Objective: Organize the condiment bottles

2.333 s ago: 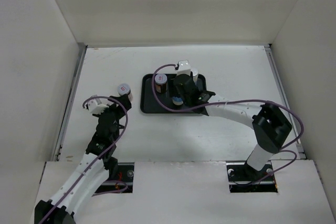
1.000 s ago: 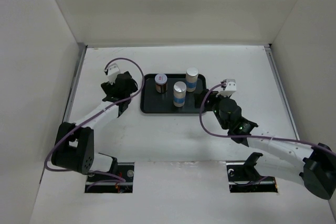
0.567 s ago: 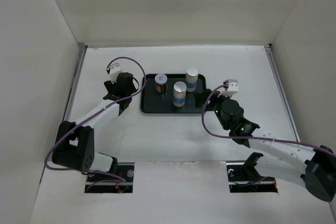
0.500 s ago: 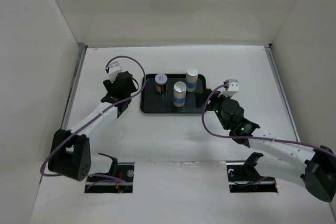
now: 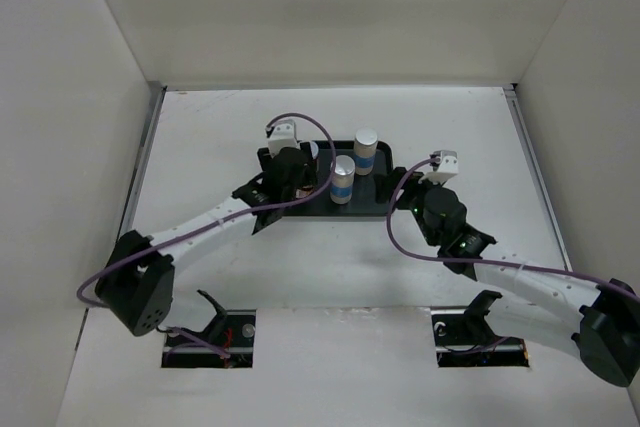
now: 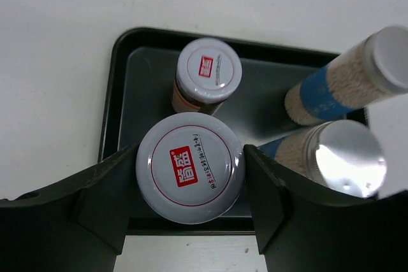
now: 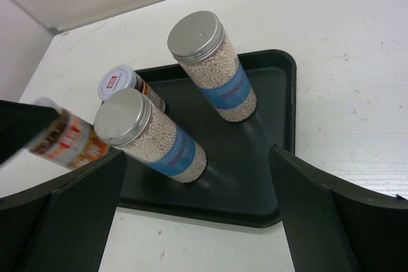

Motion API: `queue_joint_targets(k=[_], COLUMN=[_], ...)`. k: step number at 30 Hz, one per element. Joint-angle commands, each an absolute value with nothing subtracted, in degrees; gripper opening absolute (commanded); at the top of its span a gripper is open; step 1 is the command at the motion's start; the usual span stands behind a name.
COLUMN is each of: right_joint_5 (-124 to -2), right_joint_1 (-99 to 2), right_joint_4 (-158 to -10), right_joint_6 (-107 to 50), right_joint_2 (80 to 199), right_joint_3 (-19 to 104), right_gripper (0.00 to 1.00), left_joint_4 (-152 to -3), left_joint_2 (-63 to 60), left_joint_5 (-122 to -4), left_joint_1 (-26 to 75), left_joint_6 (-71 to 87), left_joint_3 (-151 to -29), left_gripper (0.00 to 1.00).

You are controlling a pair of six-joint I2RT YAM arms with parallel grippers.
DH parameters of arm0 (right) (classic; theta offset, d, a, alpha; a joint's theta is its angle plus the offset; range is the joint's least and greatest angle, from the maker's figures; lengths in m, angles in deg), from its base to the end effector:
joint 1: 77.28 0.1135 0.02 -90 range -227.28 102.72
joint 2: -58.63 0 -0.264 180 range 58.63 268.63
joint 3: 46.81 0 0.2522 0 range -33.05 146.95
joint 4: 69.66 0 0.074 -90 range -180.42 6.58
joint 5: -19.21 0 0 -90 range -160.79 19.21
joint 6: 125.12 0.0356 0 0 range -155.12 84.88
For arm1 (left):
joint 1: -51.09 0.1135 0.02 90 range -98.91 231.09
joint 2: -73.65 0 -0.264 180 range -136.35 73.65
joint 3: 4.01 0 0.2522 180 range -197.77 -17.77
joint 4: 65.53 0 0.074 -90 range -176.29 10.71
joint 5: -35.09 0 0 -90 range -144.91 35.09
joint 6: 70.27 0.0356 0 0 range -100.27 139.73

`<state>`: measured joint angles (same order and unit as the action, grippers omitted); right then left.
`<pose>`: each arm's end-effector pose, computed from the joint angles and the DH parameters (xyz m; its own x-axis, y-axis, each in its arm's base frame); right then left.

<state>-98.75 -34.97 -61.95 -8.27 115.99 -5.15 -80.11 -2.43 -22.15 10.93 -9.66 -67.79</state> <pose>0.1775 0.1390 0.2529 -0.2052 0.3527 -0.9130 -0.1777 0.9039 0.3891 0.2383 -0.1759 0.2690 -0.3862 -0.2141 -0.8972 -0.0184 0.9743 -0.2246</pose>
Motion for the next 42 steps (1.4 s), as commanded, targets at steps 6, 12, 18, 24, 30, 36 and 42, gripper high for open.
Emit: queue_joint_targets(k=[6, 12, 18, 24, 30, 36, 42], right_joint_5=[-98.74, -98.74, -98.91, -100.14, -104.18, -107.52, -107.61], right_joint_1=[-35.84, -35.84, -35.75, -36.19, -36.28, -36.63, -38.73], right_joint_4=[-59.08, -59.08, -59.08, -59.34, -61.8, -62.77, -64.61], right_joint_6=[-7.52, -7.61, -7.61, -7.61, -8.14, -8.22, -7.87], right_joint_2=[114.18, 114.26, 114.26, 114.26, 114.88, 113.3, 110.67], right_joint_3=[-5.89, -5.89, -5.89, -6.16, -5.28, -5.63, -5.89], right_gripper=[1.0, 1.0, 1.0, 1.0, 1.0, 1.0, 1.0], left_joint_4=[-70.59, -68.31, -68.22, -69.09, -74.18, -84.28, -87.91], left_joint_2=[-10.19, -12.05, -7.49, 1.73, 12.63, 21.78, 28.46], left_joint_5=[-20.98, -19.67, -18.7, -18.43, -24.31, -33.28, -34.42], left_joint_1=[10.97, 10.54, 10.88, 12.29, 15.1, 17.48, 16.6], left_joint_6=[-11.39, -11.12, -10.16, -7.61, -11.28, -19.02, -22.72], left_joint_3=[-70.33, -67.87, -65.67, -64.62, -60.5, -56.8, -53.29], left_gripper=[0.4, 0.5, 1.0, 1.0, 1.0, 1.0, 1.0])
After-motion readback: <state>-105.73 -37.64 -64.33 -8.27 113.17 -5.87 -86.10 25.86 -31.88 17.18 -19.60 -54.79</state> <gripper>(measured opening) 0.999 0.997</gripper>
